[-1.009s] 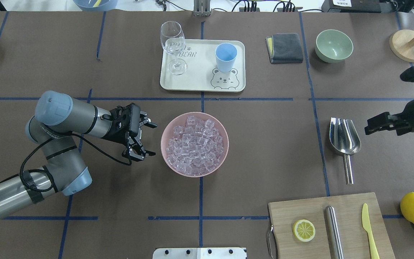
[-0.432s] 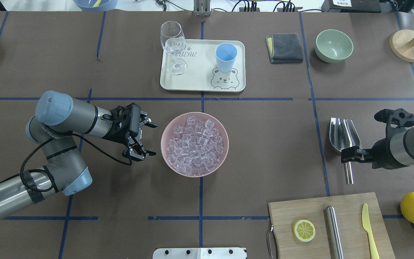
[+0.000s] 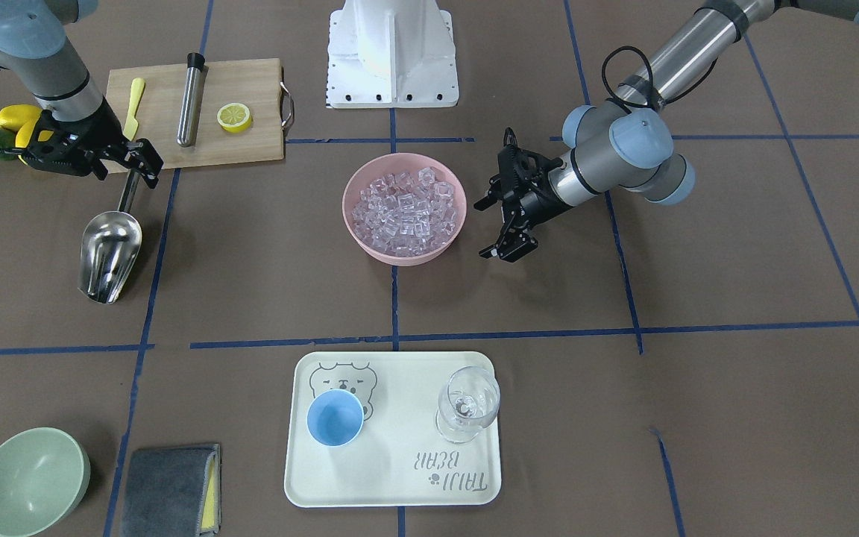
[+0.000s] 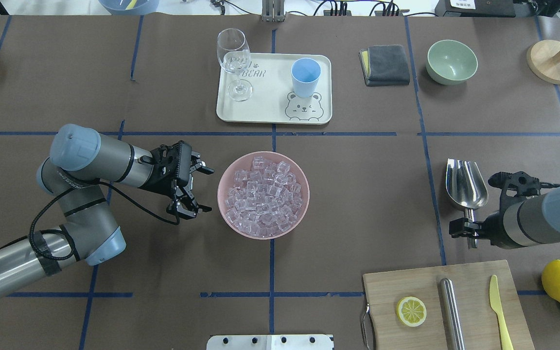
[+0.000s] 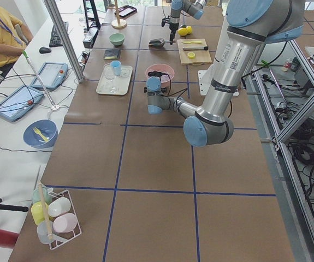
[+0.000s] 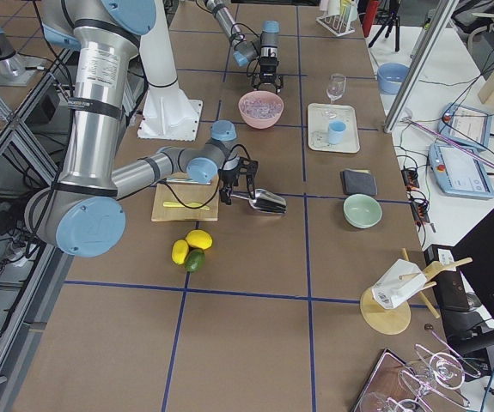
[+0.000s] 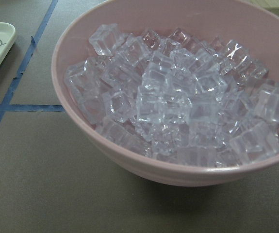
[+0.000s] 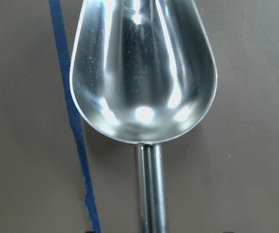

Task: Put ice in cup with scoop
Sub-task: 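Lower the right gripper onto the metal scoop handle and close it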

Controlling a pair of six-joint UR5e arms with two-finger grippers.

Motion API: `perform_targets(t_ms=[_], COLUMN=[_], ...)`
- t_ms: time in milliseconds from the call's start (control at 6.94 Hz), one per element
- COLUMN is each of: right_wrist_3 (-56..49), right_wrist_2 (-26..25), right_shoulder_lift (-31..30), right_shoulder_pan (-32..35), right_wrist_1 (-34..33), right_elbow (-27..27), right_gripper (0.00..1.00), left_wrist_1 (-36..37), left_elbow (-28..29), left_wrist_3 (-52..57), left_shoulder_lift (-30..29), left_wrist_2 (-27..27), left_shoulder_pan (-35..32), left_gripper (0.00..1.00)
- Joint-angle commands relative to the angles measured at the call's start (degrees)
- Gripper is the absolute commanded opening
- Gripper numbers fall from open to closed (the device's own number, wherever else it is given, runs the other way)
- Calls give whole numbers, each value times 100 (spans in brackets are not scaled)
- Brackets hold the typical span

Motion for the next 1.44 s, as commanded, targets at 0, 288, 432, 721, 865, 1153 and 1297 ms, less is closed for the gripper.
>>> perform_targets(t_ms=[0, 288, 432, 721, 865, 1153, 1297], right_wrist_3=[-50, -496, -681, -762, -762, -754, -754], right_wrist_2=[38, 65, 65, 65, 56, 56, 56], right_shoulder_lift=[53, 62, 62, 62, 71, 71, 71], right_shoulder_pan=[-65, -57, 83, 189, 198, 198, 198], right_wrist_1=[-8, -60, -69, -78, -78, -87, -87], right_elbow=[4, -4, 4, -4, -13, -31, -57], right_gripper=[72, 69, 69, 65, 62, 60, 58], left_wrist_1=[0, 9, 9, 0, 0, 0, 0], left_elbow=[12, 38, 64, 64, 64, 64, 64], left_wrist_3=[0, 0, -8, -9, 0, -8, 0], left_shoulder_lift=[-3, -20, -46, -47, -64, -64, -64], left_wrist_2=[0, 166, 237, 237, 237, 237, 237], left_shoulder_pan=[4, 12, 56, 56, 56, 56, 56], left_gripper=[100, 100, 100, 100, 100, 100, 100])
